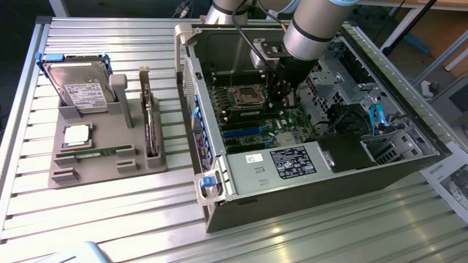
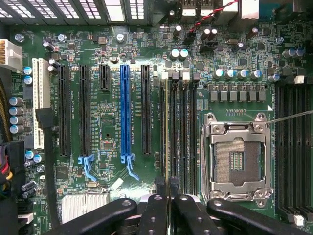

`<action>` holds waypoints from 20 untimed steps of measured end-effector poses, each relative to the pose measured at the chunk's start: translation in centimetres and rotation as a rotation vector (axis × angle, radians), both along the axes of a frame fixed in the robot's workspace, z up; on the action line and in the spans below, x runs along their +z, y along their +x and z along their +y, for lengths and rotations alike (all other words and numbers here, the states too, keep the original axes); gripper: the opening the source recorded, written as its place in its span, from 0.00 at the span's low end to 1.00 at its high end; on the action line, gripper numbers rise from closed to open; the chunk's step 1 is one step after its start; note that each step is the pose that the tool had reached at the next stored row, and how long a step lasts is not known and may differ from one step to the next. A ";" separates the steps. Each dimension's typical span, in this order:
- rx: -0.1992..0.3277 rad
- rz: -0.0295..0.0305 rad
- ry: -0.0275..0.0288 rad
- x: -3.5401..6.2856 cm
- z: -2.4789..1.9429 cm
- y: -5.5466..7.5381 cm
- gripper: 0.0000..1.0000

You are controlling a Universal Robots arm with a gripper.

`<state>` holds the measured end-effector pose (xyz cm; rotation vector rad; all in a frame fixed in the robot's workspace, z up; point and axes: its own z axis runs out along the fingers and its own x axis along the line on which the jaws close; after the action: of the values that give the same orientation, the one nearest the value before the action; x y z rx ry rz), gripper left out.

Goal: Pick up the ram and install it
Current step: 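Insert the ram into the slot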

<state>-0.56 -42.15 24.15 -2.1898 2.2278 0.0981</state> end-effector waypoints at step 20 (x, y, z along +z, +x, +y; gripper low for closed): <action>0.007 0.0000 -0.0001 -0.08 0.15 0.0 0.12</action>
<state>-0.56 -42.00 24.07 -2.1974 2.2207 0.0980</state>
